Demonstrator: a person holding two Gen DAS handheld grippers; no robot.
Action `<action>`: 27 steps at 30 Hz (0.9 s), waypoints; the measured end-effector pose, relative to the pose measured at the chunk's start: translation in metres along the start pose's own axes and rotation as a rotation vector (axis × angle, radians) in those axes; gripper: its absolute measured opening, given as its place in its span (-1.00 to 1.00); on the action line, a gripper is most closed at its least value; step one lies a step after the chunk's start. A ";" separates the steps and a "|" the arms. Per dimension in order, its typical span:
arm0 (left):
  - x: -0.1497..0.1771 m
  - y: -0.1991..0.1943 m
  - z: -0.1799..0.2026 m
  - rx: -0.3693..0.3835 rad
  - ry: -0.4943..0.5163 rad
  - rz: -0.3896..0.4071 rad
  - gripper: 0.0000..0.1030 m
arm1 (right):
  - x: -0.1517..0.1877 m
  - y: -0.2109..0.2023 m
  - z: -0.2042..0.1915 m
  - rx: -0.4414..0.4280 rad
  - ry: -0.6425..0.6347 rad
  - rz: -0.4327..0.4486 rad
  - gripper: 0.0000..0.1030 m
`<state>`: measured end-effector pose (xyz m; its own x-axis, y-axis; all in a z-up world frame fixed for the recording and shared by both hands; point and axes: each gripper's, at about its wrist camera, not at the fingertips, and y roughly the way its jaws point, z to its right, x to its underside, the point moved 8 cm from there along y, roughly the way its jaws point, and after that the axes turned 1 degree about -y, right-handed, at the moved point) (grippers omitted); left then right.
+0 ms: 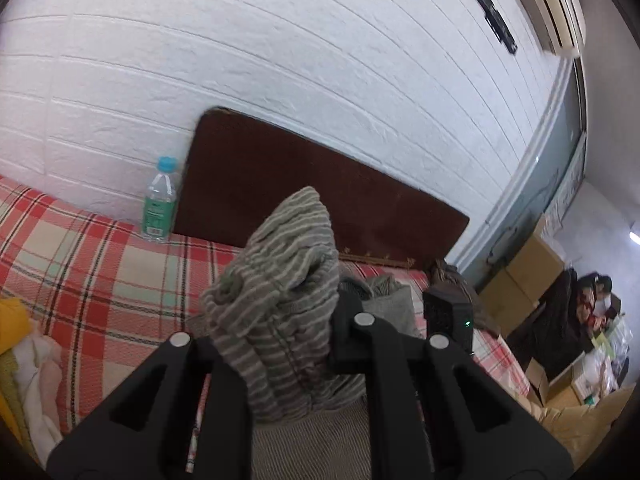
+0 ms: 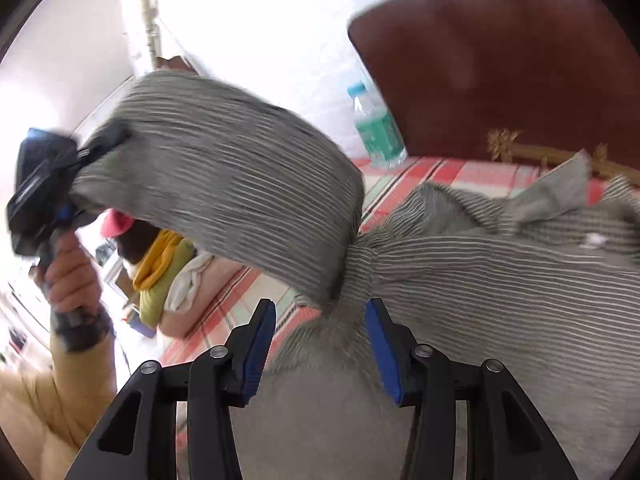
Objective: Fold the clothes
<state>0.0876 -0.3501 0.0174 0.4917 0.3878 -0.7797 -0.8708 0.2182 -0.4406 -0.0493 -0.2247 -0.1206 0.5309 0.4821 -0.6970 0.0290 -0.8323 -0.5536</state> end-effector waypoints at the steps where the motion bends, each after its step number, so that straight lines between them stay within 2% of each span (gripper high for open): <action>1: 0.004 0.012 0.009 0.011 0.026 -0.032 -0.76 | 0.002 -0.010 -0.003 0.030 -0.031 0.013 -0.06; 4: 0.026 0.062 0.036 0.035 0.067 -0.142 -0.75 | 0.008 -0.039 -0.013 0.121 -0.124 0.051 0.02; 5: 0.034 0.078 0.043 0.038 0.076 -0.174 -0.73 | 0.010 -0.049 -0.016 0.151 -0.155 0.063 0.11; 6: 0.044 0.095 0.052 0.040 0.093 -0.209 -0.67 | 0.012 -0.059 -0.020 0.181 -0.186 0.076 0.47; 7: 0.054 0.112 0.061 0.042 0.113 -0.245 -0.59 | 0.014 -0.065 -0.019 0.230 -0.196 0.099 0.62; 8: 0.063 0.125 0.069 0.046 0.128 -0.278 -0.22 | 0.015 -0.070 -0.018 0.278 -0.206 0.123 0.62; 9: 0.072 0.137 0.077 0.046 0.147 -0.309 0.25 | 0.017 -0.074 -0.013 0.294 -0.188 0.130 0.62; 11: 0.086 0.153 0.089 0.037 0.181 -0.333 0.54 | 0.023 -0.079 0.002 0.312 -0.128 0.135 0.62; 15: 0.097 0.158 0.090 0.031 0.166 -0.336 0.54 | 0.044 -0.083 0.042 0.352 0.012 0.101 0.62; 19: 0.103 0.145 0.050 -0.030 0.082 -0.327 0.55 | 0.067 -0.088 0.075 0.409 0.098 0.062 0.62; 21: 0.109 0.138 0.026 -0.071 0.037 -0.334 0.55 | 0.076 -0.091 0.086 0.416 0.135 0.060 0.62; 23: 0.117 0.132 0.000 -0.118 -0.005 -0.342 0.55 | 0.079 -0.094 0.098 0.461 0.145 0.061 0.62; 27: 0.139 0.124 -0.048 -0.242 -0.062 -0.370 0.55 | 0.088 -0.112 0.109 0.492 0.169 0.083 0.62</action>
